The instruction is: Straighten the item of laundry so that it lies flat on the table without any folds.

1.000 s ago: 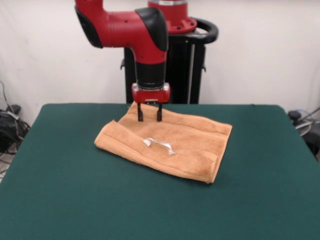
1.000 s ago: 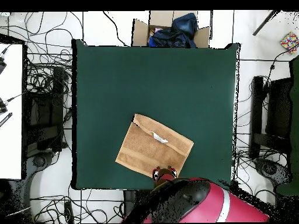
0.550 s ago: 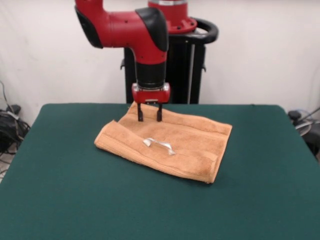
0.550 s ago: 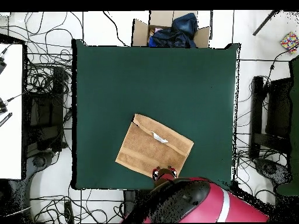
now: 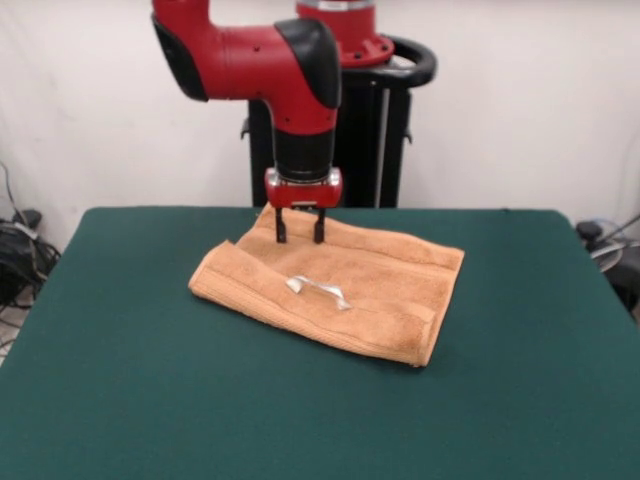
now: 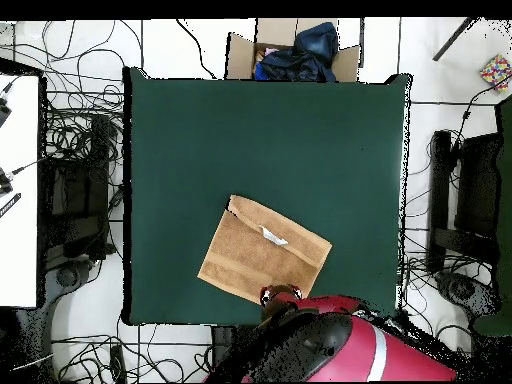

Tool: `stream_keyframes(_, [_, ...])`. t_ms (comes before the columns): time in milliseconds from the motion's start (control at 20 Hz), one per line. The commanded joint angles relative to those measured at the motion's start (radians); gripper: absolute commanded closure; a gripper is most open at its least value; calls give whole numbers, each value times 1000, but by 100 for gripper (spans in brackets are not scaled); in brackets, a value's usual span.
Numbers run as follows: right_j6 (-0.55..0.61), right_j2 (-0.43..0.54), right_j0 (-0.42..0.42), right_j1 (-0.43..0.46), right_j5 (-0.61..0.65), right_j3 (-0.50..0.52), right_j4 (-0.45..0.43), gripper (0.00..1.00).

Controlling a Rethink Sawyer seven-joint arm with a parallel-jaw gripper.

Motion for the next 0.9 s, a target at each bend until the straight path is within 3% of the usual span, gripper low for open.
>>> stream_keyframes(50, [49, 132, 4, 141, 130, -315, 79, 0])
stream_keyframes(900, [57, 169, -17, 116, 194, -317, 64, 0])
